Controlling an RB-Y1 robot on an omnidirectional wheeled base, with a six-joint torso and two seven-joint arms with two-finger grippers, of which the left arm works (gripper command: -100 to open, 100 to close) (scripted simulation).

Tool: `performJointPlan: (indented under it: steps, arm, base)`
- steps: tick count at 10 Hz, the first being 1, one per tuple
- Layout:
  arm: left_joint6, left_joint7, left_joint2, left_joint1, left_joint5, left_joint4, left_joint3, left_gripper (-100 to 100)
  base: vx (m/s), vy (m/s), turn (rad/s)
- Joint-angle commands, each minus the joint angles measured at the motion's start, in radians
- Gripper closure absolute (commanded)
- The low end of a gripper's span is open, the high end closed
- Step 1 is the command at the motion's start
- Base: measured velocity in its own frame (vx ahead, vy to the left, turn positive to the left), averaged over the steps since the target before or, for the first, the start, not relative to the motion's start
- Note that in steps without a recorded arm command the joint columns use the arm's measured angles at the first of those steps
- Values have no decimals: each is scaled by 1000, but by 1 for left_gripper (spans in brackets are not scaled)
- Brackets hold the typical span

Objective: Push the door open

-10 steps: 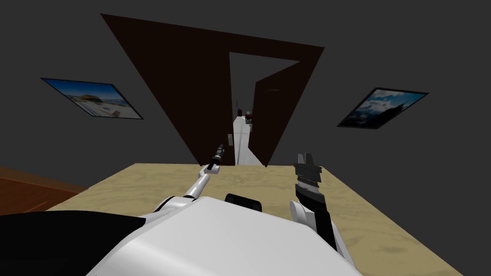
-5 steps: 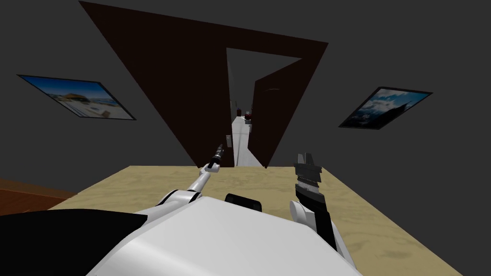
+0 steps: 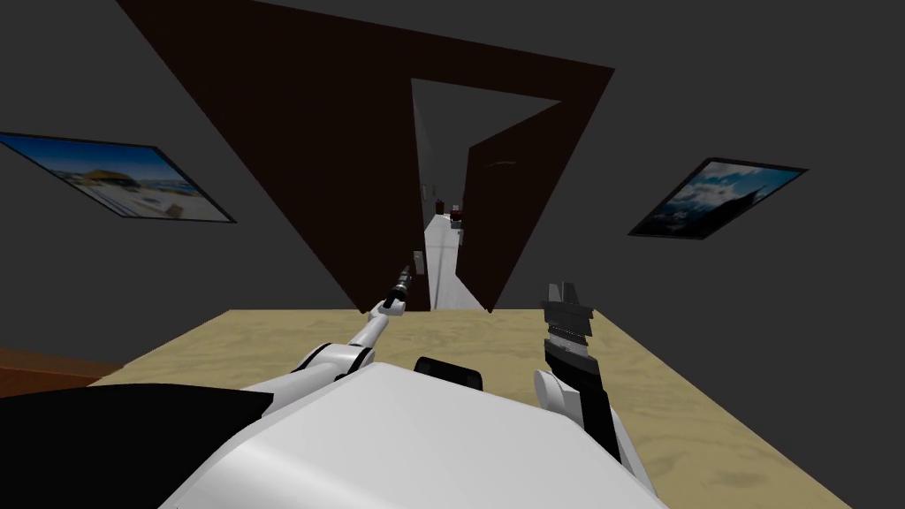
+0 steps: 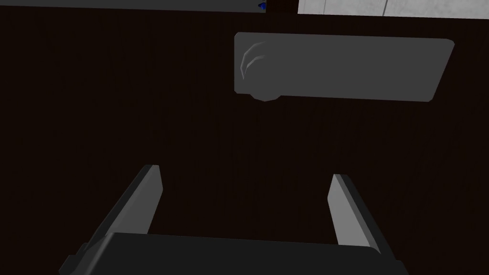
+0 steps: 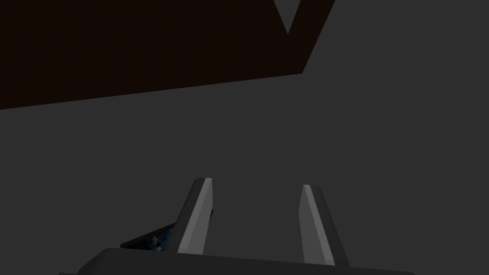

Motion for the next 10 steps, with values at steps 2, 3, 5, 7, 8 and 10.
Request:
performJointPlan:
  steps: [2, 3, 5, 7, 8, 10]
  arm:
    - [-4, -1, 7, -34, 9, 60, 9, -100]
    - [-4, -1, 10, -45, 12, 78, 12, -100]
    - [-8, -2, 9, -41, 11, 75, 13, -100]
    - [-9, -3, 10, -42, 12, 78, 16, -100]
    - [-10, -4, 10, -43, 13, 80, 18, -100]
    - [-11, -6, 11, -44, 14, 85, 23, -100]
  base:
    - [80, 5, -17]
    - [93, 1, -14]
    - [78, 8, -10]
    - [181, 59, -20]
    - [210, 68, -32]
    - [188, 32, -24]
